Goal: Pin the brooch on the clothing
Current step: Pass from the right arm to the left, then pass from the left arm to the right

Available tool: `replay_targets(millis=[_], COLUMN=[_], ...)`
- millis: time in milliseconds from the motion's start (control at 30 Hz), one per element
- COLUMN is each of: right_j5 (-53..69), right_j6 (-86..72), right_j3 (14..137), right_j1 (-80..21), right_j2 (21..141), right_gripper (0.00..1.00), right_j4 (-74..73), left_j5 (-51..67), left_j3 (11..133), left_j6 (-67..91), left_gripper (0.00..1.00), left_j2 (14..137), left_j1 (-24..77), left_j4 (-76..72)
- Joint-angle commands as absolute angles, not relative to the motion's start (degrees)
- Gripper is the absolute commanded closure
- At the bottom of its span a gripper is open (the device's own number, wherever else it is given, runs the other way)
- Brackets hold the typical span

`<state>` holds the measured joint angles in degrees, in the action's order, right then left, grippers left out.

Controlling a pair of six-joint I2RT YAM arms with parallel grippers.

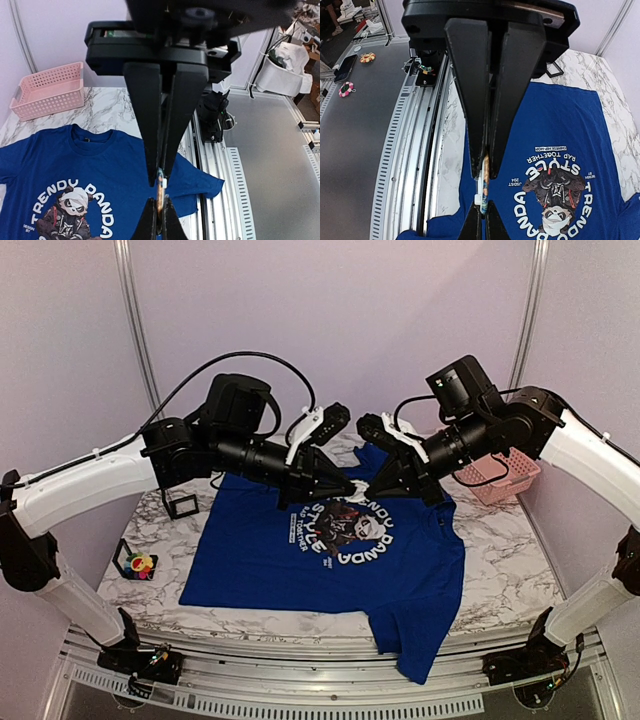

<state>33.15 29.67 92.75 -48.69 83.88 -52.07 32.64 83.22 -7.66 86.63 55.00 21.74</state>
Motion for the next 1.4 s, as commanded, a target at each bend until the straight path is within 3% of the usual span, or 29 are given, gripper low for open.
replay_targets(millis=[0, 67, 133, 300, 467, 867, 1067, 1233, 1367], right_j5=[34.1, 32.8, 32.6, 38.7, 42.6, 43.8, 42.5, 43.1, 43.0], right_j6=[30.4, 28.7, 27.1, 20.2, 8.6, -15.8, -18.7, -18.5, -17.5], right_j3=[93.2, 91.0, 86.5, 73.3, 60.6, 52.3, 51.9, 52.3, 52.4], right_j1=[-49.2, -49.2, -48.8, -46.2, -44.8, -44.5, -45.6, -45.9, -45.9], right_j2=[84.3, 83.0, 80.7, 72.7, 67.9, 71.3, 73.5, 73.9, 73.3], right_gripper=[1.0, 0.96, 0.81, 0.58, 0.56, 0.5, 0.59, 0.89, 1.0], right_j4=[-49.4, -46.2, -40.7, -18.8, 7.8, 37.1, 38.8, 38.8, 36.9], left_j5=[32.3, 31.8, 32.1, 34.7, 35.6, 32.6, 31.7, 31.8, 31.9], left_j3=[81.6, 79.9, 77.8, 73.3, 68.3, 63.7, 63.7, 63.5, 63.5], left_j6=[-7.2, -4.9, -0.9, 6.5, 13.0, 15.4, 14.9, 15.1, 15.0], left_gripper=[1.0, 1.0, 1.0, 1.0, 1.0, 1.0, 1.0, 1.0, 1.0], left_j2=[86.4, 85.2, 84.0, 81.4, 80.3, 79.1, 79.1, 79.4, 79.5], left_j1=[55.4, 54.7, 53.5, 52.0, 51.9, 53.8, 54.0, 54.1, 54.1], left_j4=[18.1, 15.2, 10.7, -3.6, -15.7, -24.2, -24.6, -25.0, -25.0])
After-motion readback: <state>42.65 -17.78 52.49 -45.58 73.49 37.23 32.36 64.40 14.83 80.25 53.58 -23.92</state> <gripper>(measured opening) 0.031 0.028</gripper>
